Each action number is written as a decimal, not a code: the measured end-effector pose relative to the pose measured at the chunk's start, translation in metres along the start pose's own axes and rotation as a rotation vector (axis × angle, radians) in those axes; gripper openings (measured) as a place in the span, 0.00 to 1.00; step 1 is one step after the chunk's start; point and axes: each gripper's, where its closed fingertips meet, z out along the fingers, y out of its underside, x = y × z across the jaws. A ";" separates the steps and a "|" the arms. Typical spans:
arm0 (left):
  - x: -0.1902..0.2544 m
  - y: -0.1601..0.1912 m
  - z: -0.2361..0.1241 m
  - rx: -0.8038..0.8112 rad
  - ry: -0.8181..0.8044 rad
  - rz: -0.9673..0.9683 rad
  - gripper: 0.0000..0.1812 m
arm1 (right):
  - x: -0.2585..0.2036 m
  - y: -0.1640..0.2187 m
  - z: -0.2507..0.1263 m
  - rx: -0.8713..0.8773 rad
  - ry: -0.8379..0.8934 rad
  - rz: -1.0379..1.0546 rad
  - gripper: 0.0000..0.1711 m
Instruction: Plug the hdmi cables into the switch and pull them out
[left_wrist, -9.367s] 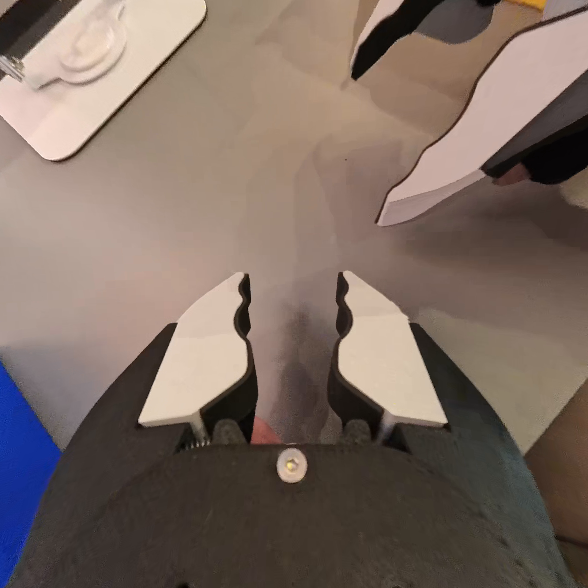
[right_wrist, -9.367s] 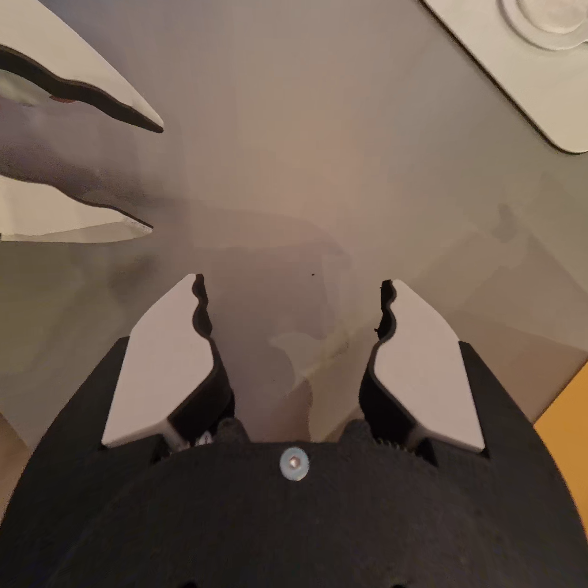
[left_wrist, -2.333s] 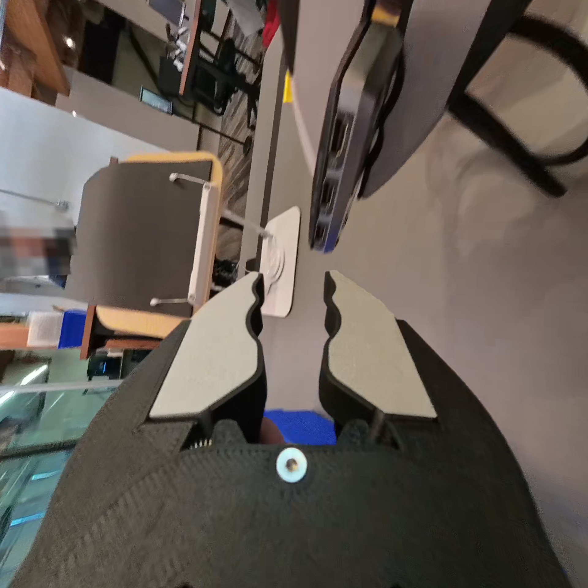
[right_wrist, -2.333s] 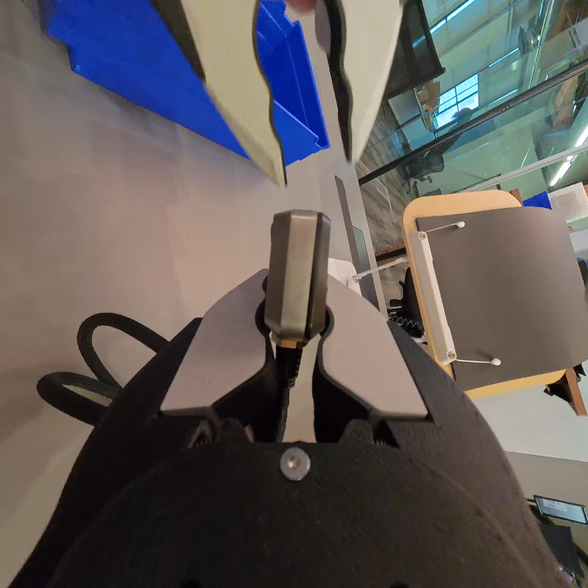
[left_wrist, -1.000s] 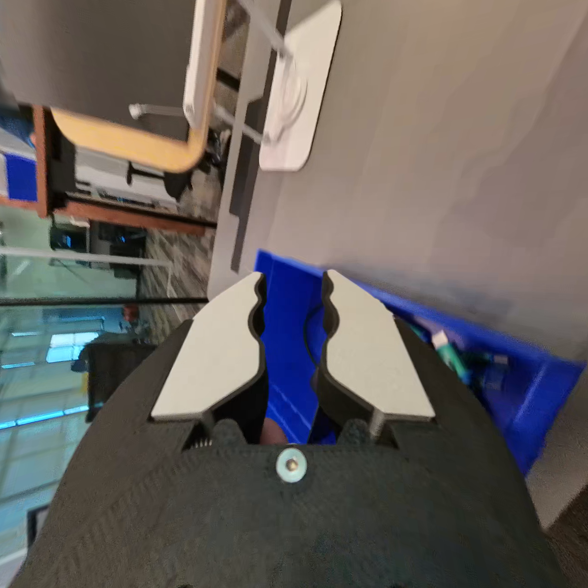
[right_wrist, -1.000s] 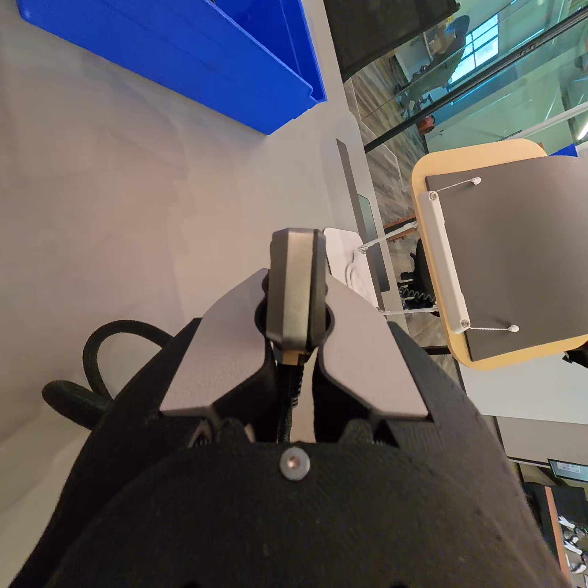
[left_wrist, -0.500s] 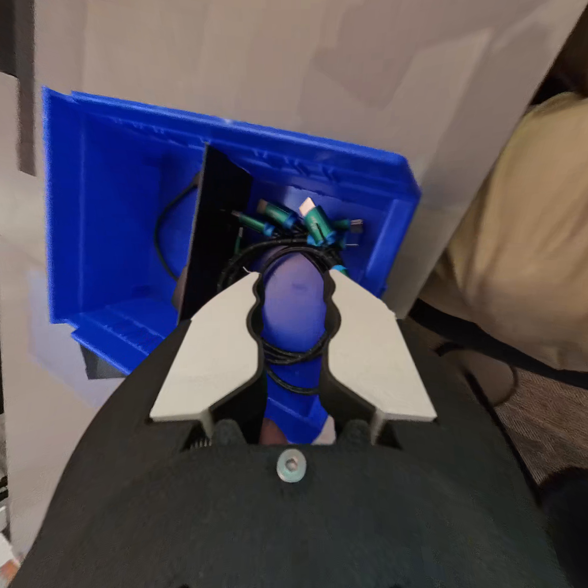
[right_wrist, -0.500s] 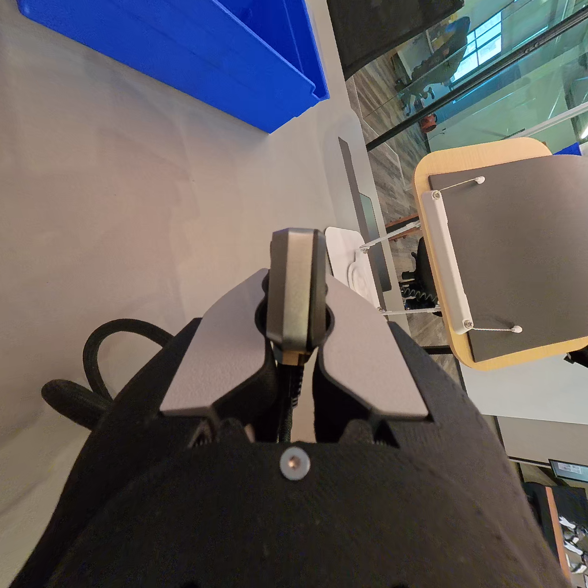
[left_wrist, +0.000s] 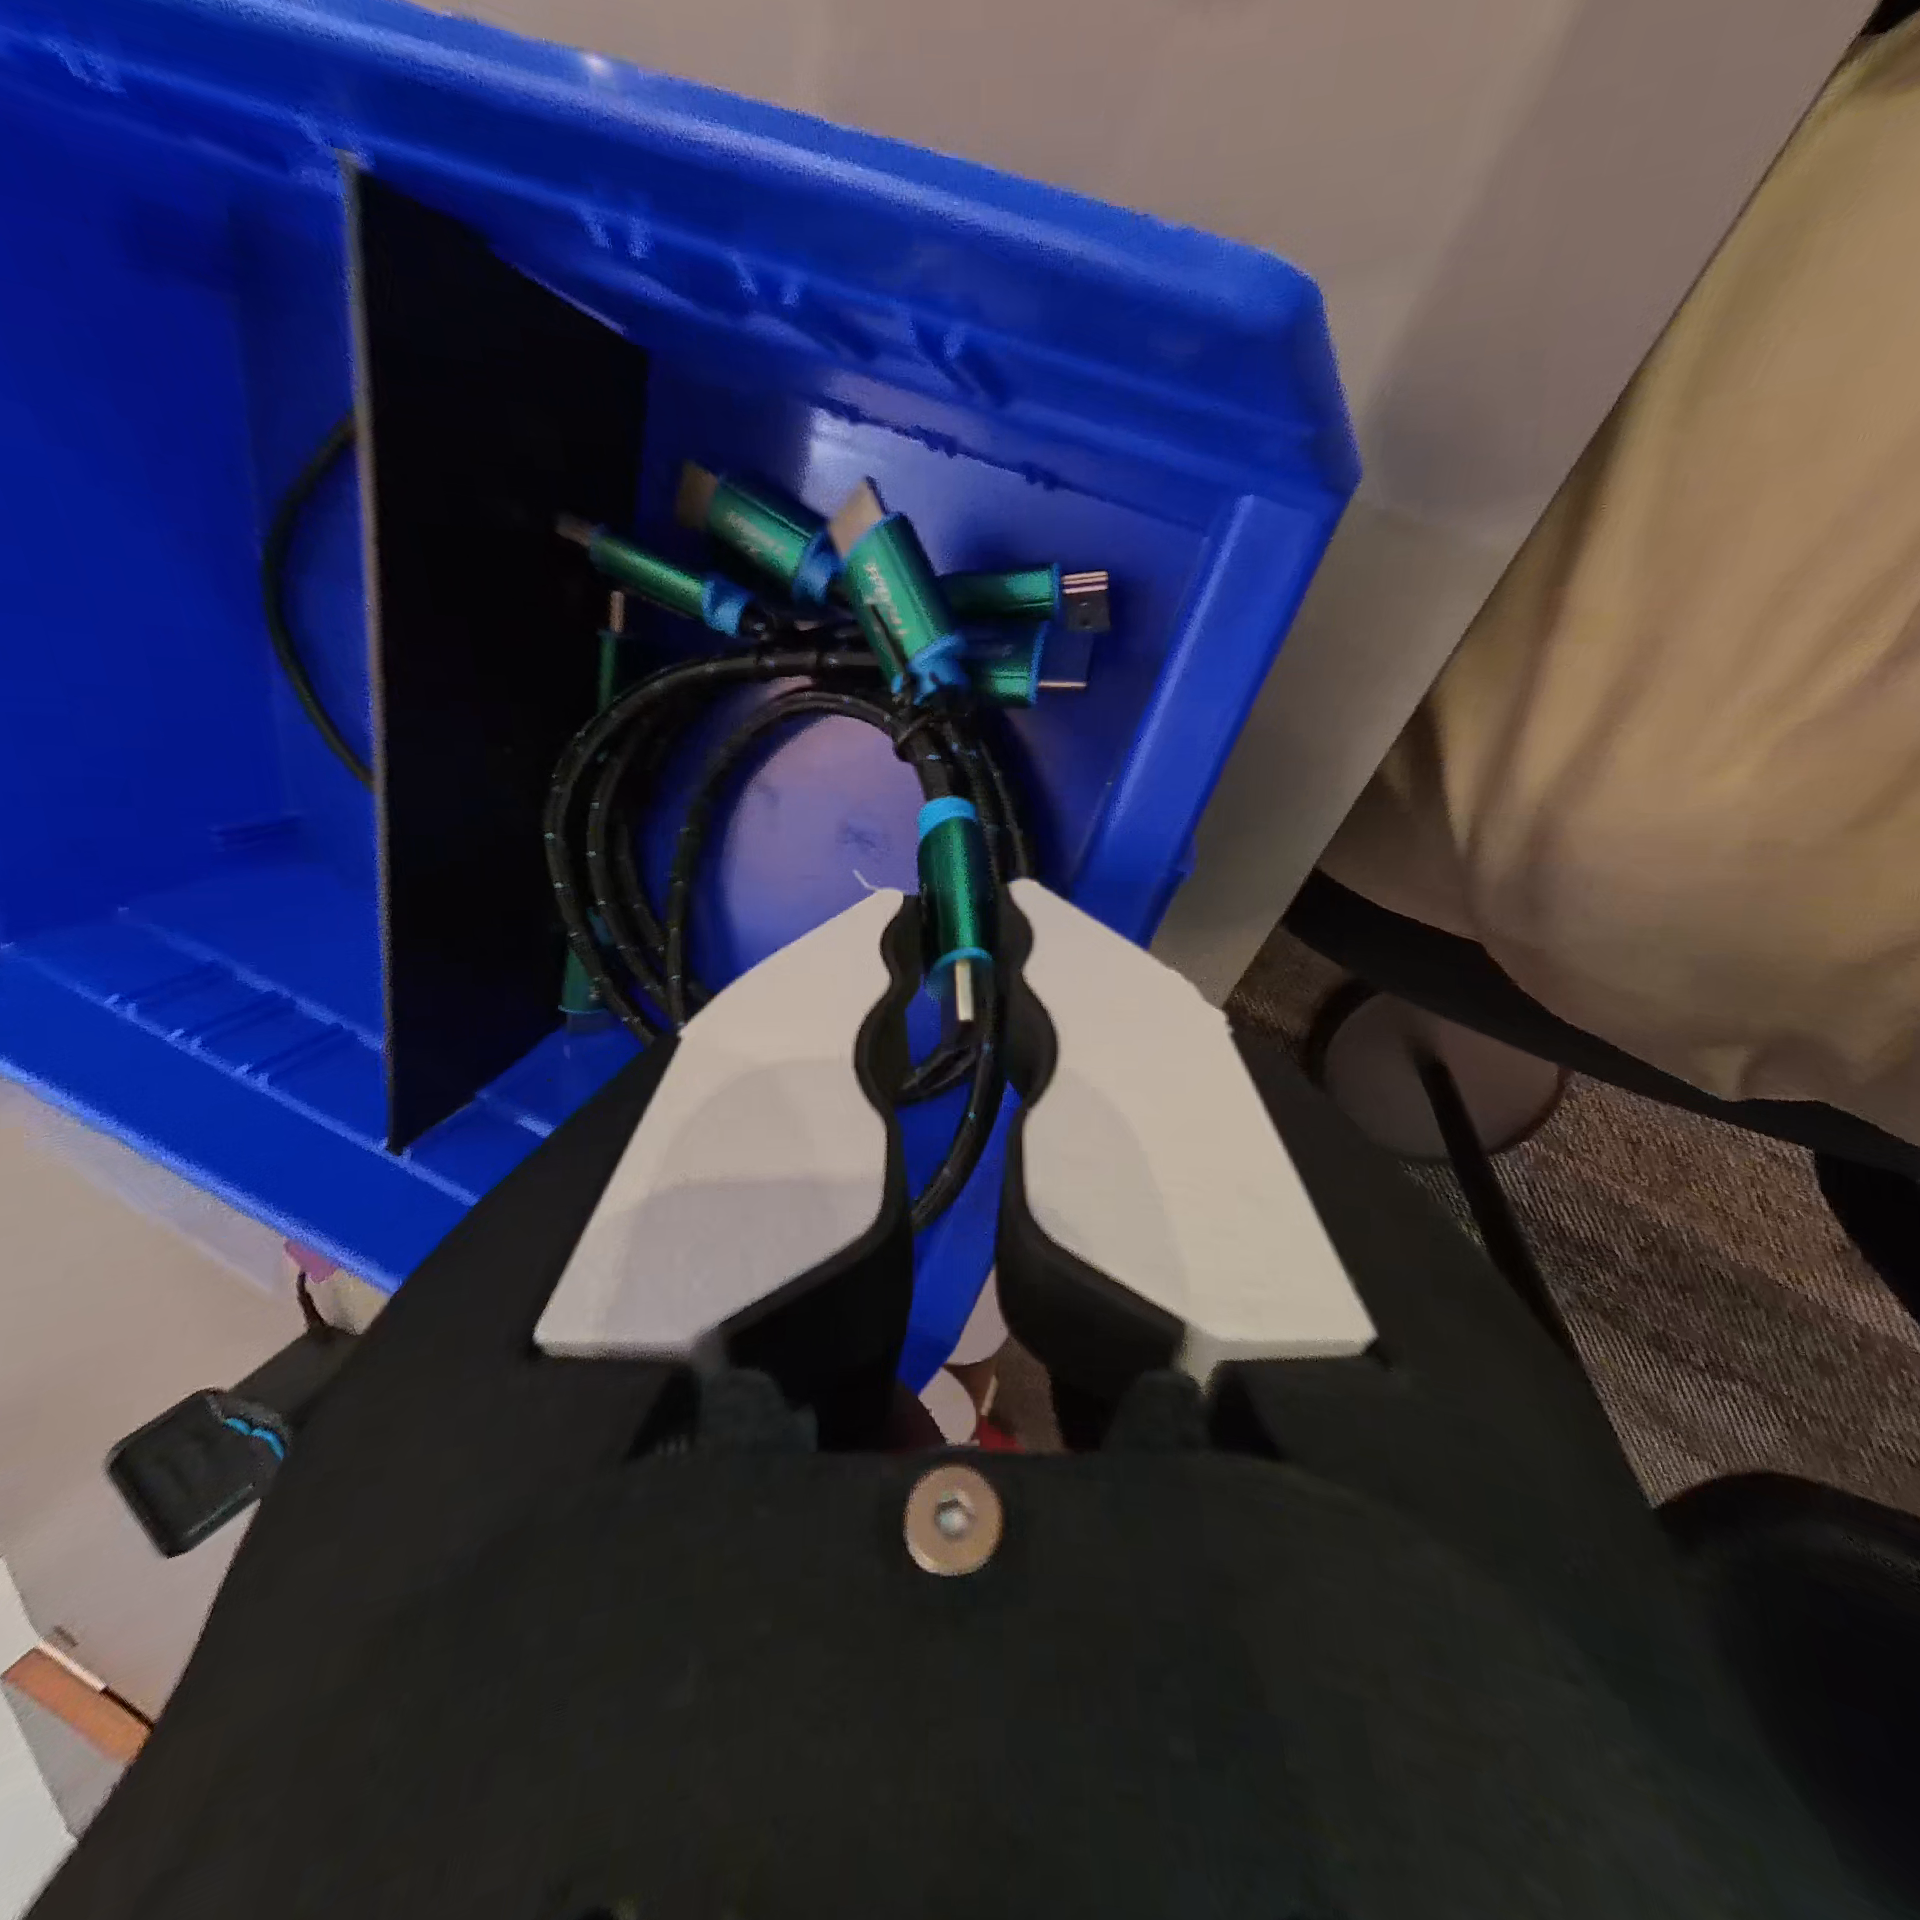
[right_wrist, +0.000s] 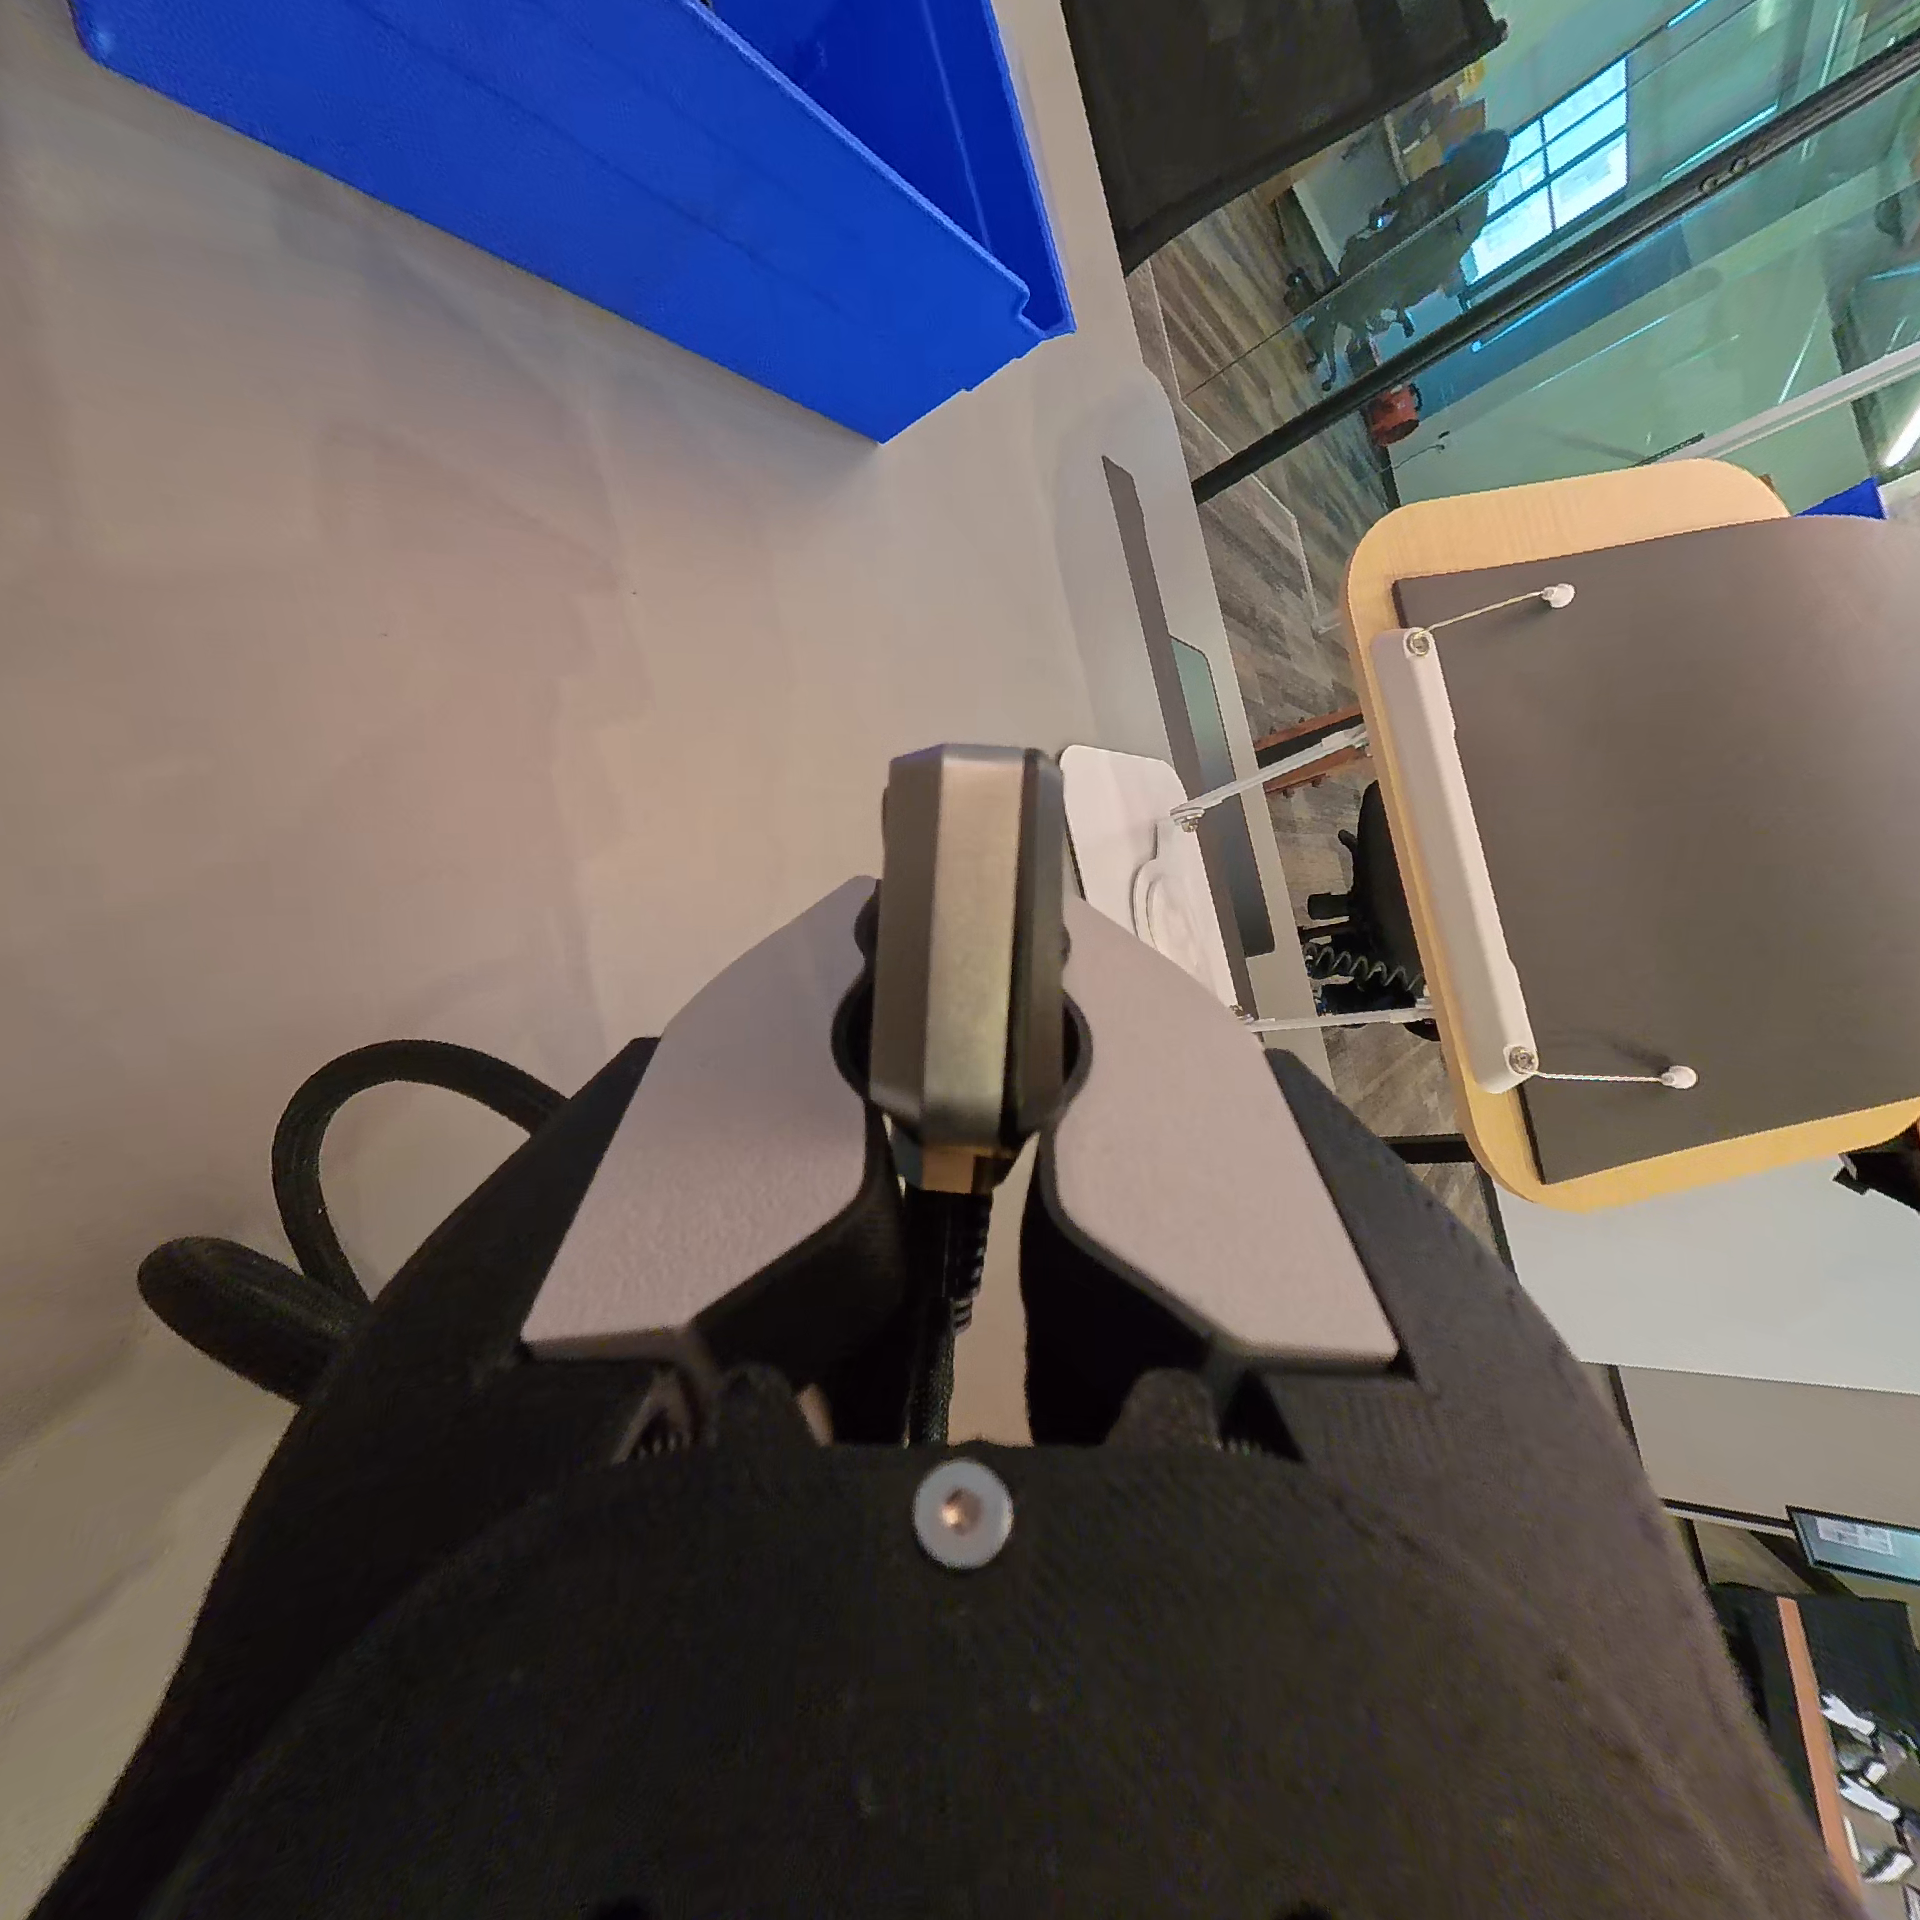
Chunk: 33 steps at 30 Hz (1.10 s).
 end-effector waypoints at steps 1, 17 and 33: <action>-0.003 -0.001 -0.004 0.014 -0.011 -0.002 0.07 | 0.000 0.000 0.000 0.001 0.000 0.001 0.13; -0.024 -0.051 -0.023 0.206 -0.148 0.028 0.07 | 0.000 -0.001 0.000 0.013 -0.002 0.004 0.13; -0.054 -0.065 -0.028 0.334 -0.275 -0.029 0.07 | 0.000 -0.001 -0.001 0.019 -0.004 0.010 0.13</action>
